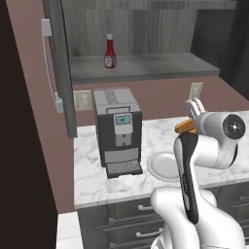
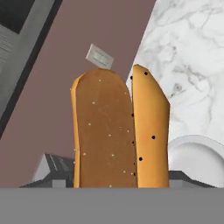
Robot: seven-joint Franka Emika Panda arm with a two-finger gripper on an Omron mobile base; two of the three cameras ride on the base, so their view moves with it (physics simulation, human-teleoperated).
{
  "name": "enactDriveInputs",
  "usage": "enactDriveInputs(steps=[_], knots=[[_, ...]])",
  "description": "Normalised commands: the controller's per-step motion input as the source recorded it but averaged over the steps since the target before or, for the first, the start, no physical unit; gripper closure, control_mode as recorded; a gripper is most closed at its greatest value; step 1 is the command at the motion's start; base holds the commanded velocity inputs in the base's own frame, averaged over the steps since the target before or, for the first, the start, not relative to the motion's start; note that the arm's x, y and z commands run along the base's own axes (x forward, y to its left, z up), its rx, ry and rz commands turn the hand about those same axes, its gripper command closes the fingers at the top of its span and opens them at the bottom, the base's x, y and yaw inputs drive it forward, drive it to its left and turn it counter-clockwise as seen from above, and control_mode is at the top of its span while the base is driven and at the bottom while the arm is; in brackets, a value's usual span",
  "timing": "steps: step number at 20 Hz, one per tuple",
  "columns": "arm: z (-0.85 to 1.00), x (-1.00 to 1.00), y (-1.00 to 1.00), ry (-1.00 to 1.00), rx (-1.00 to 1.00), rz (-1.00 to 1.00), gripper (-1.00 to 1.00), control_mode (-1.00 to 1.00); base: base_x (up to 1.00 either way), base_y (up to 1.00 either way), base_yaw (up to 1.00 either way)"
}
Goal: Move the hot dog bun to the plate on the dining table and place the condiment next to that plate. Then navigate to the fridge and take the sausage and place it on the plate as well.
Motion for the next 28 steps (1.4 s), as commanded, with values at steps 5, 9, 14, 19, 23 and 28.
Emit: enactDriveInputs(steps=[5,9,14,19,23,28], knots=[[-0.02,0.0,0.07,0.01,-0.03,0.0,1.0,-1.0,0.0,0.0,0.0],[0.0,-0.32,0.1,0.0,-0.08,0.01,1.0,-1.0,0.0,0.0,0.0],[0.0,-0.43,0.0,0.0,-0.04,0.01,1.0,-1.0,0.0,0.0,0.0],[0.0,-0.21,0.03,0.0,-0.02,0.0,1.0,1.0,-0.43,0.14,0.0],[0.0,0.0,0.0,0.0,0.0,0.0,1.0,1.0,-0.77,0.43,0.0],[0.0,0.0,0.0,0.0,0.0,0.0,1.0,1.0,-0.76,0.44,-0.11]])
